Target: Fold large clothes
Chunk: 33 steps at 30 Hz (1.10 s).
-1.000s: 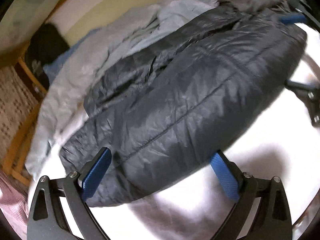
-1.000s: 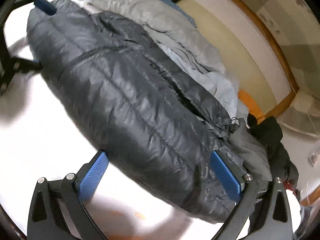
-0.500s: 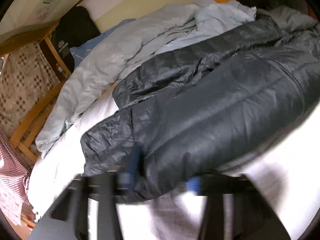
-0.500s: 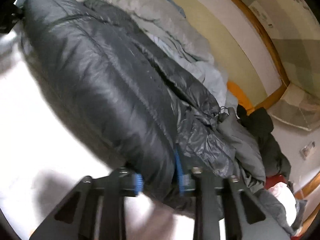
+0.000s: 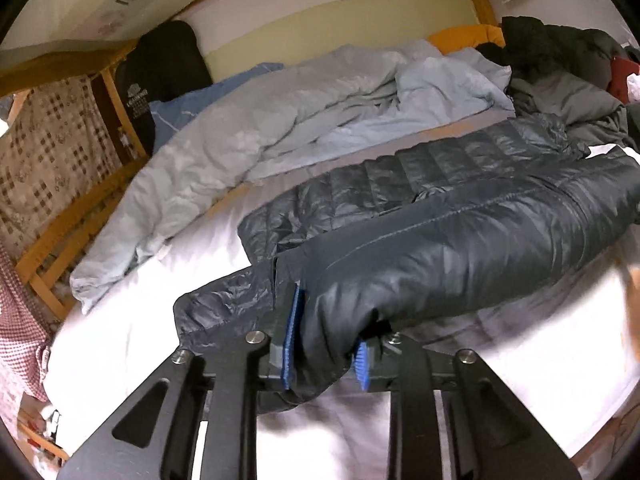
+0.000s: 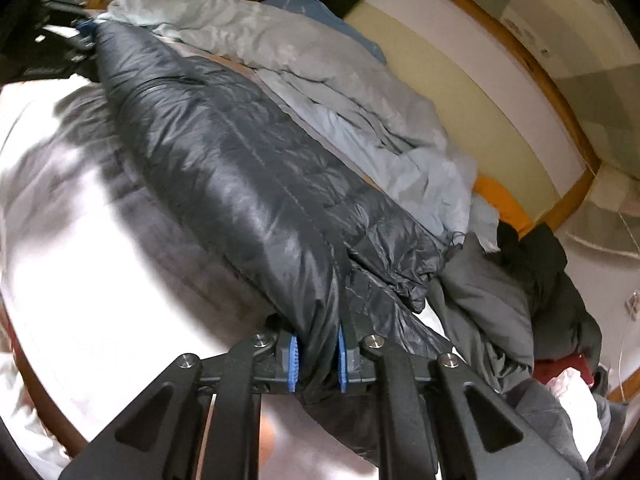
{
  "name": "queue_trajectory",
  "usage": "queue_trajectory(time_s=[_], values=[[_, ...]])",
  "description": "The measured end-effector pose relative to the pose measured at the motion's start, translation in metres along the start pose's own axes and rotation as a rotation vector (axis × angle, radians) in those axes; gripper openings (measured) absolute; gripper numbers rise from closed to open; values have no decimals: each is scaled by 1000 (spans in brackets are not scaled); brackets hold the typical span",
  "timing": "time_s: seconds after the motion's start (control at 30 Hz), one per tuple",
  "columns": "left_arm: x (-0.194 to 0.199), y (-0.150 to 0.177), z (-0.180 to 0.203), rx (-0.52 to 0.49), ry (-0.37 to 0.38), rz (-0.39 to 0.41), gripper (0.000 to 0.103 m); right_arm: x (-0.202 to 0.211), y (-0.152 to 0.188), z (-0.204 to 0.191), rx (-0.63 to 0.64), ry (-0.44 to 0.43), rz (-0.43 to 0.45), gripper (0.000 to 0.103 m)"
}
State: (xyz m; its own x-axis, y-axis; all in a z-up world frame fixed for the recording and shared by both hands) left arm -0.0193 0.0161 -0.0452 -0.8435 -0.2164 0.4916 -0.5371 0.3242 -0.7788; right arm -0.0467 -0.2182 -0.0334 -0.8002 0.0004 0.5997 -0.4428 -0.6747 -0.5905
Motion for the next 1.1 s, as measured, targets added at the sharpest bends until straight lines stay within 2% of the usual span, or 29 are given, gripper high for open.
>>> queue_trajectory(time_s=[0.1, 0.13, 0.2, 0.23, 0.27, 0.3, 0.4, 0.43, 0.53, 0.63, 0.67, 0.7, 0.73, 0.83, 0.87, 0.9, 0.93, 0.97, 1.0, 1.1], values=[[-6, -2, -6, 5, -47, -1, 51, -3, -2, 2, 11, 35, 0, 25], [-9, -3, -10, 13, -63, -5, 58, -3, -4, 3, 13, 43, 3, 25], [-12, -6, -14, 34, -45, -13, 55, -3, -7, 7, 1, 43, 13, 25], [-12, -10, -13, 36, -25, -10, 41, -1, -11, 11, -7, 44, 25, 25], [-12, -16, -12, 22, -9, -4, 35, 1, -14, 14, -11, 47, 35, 25], [-11, -24, -12, 4, -24, 11, 35, 2, -19, 18, -12, 53, 43, 25], [-14, -53, -14, -13, -91, 68, 42, -3, -36, 36, -29, 78, 53, 25], [-18, -61, -13, -11, -101, 74, 46, -7, -41, 42, -38, 78, 44, 25], [-37, -85, -7, -23, -107, 80, 48, -28, -59, 65, -82, 71, 31, 25], [-64, -114, -11, -24, -156, 113, 64, -51, -68, 89, -158, 75, 39, 25], [-71, -121, -13, -13, -162, 121, 68, -64, -72, 101, -219, 62, 32, 25], [-79, -128, -17, -2, -162, 125, 69, -73, -74, 109, -257, 52, 34, 25], [-86, -134, -20, 9, -161, 127, 70, -86, -80, 120, -304, 39, 49, 25], [-92, -140, -39, 53, -168, 126, 80, -111, -93, 135, -305, 65, 117, 26], [-93, -139, -45, 68, -170, 129, 85, -116, -96, 139, -298, 86, 136, 30], [-96, -138, -50, 72, -171, 122, 86, -123, -96, 146, -308, 151, 142, 47], [-103, -135, -55, 69, -177, 105, 86, -127, -94, 153, -328, 198, 128, 70], [-111, -131, -59, 70, -192, 83, 86, -130, -89, 161, -369, 259, 102, 78], [-121, -127, -64, 79, -205, 57, 86, -132, -87, 167, -399, 282, 92, 86], [-157, -115, -76, 136, -191, -46, 86, -142, -72, 181, -445, 268, 59, 86]])
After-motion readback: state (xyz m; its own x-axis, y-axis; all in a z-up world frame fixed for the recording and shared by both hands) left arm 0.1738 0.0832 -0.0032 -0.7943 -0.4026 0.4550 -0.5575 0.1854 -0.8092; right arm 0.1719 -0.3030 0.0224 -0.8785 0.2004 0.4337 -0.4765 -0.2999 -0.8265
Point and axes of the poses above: each gripper's, at about its wrist camera, not at the fingertips, and x roughly against the way its jaws point, z to its right, y to its underside, the point moved 9 cm from there along -x, roughly the way its jaws point, and after that the axes turned 7 degrees about -y, right-handed, at the moved point
